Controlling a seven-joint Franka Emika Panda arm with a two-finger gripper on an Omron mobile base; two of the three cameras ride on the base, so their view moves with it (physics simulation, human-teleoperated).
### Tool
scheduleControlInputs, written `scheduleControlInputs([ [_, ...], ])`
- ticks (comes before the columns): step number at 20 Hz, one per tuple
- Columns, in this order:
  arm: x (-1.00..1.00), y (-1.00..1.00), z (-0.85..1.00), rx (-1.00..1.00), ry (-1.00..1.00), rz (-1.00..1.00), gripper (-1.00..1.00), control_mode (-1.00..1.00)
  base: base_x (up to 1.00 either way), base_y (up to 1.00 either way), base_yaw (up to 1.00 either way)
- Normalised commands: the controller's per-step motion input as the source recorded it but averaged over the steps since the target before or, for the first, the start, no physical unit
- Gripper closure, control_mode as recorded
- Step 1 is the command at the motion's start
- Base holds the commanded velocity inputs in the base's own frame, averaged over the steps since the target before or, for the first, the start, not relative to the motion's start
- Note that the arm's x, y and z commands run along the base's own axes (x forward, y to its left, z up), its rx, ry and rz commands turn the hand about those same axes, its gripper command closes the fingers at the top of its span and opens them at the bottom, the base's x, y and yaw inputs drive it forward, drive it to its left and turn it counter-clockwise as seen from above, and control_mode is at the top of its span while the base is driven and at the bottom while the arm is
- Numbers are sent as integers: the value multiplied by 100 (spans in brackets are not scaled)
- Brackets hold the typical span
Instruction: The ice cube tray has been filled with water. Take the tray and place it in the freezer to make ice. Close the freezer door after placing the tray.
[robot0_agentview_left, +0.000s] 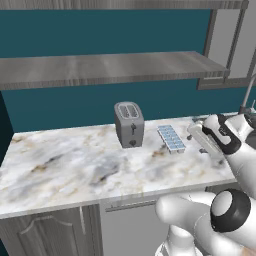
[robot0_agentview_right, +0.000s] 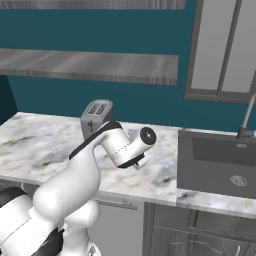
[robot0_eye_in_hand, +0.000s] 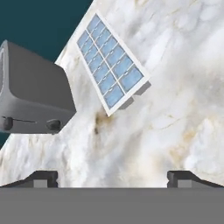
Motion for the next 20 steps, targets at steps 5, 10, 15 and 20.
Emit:
scheduleControlInputs([
  [5, 37, 0, -32, 4, 3, -23, -100, -100, 0, 0, 0],
  [10, 40, 0, -22, 3, 1, -23, -100, -100, 0, 0, 0],
  [15, 35, 0, -16, 5, 0, -19, -100, -100, 0, 0, 0],
  [20, 25, 0, -20, 7, 0, -14, -100, -100, 0, 0, 0],
])
